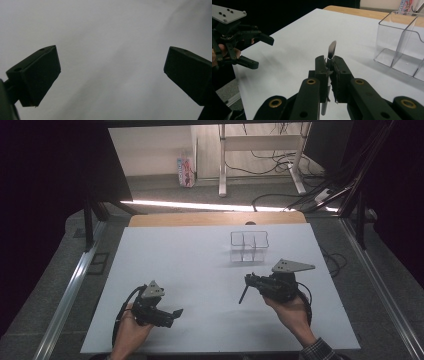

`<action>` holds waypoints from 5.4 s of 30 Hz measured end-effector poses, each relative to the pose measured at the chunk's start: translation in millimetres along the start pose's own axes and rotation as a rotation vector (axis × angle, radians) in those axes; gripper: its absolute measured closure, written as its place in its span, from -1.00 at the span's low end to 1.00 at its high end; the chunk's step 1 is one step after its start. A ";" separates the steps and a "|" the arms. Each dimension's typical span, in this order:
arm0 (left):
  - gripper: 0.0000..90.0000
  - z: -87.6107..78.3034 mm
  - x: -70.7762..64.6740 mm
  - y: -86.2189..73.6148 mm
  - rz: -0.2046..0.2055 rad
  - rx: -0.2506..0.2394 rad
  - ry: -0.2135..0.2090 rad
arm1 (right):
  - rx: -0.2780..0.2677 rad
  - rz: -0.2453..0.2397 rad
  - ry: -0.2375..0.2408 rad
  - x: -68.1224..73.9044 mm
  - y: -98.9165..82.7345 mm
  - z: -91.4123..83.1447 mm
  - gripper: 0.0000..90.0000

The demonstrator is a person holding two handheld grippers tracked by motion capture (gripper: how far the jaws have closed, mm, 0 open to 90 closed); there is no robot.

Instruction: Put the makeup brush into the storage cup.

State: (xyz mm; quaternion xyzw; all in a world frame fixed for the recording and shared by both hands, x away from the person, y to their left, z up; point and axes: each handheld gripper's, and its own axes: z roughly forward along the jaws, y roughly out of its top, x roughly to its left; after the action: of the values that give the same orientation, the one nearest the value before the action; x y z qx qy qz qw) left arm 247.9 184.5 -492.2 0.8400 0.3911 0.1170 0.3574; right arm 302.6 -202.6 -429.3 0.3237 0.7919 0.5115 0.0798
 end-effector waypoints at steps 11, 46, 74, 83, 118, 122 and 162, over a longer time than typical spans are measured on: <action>-0.97 -8.5 9.9 -9.4 -0.032 -0.010 0.004 | -0.010 -0.009 -0.031 -7.2 3.3 -5.6 0.86; -0.99 -40.2 30.0 -43.2 -0.125 -0.075 0.036 | -0.056 0.034 -0.077 -50.6 29.8 -9.6 0.86; -0.99 -43.3 28.7 -47.9 -0.121 -0.069 0.046 | -0.121 0.046 -0.122 -79.0 71.8 -2.1 0.86; -0.99 -42.2 28.1 -47.3 -0.113 -0.066 0.040 | -0.131 0.039 -0.130 -85.3 87.1 1.2 0.86; -0.99 -41.0 28.2 -46.1 -0.115 -0.073 0.030 | -0.156 0.010 -0.257 -113.8 117.6 26.6 0.86; -0.99 -41.0 28.4 -46.1 -0.115 -0.074 0.029 | -0.155 0.012 -0.266 -116.2 117.9 31.4 0.86; -0.99 -40.6 28.2 -46.0 -0.114 -0.073 0.024 | -0.038 -0.028 -0.289 -118.4 82.2 79.4 0.85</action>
State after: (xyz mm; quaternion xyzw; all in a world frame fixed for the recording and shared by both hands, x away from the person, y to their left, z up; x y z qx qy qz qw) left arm 221.0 246.2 -497.2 0.8012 0.4380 0.1208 0.3893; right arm 466.4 -190.8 -419.6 0.3813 0.7669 0.4732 0.2064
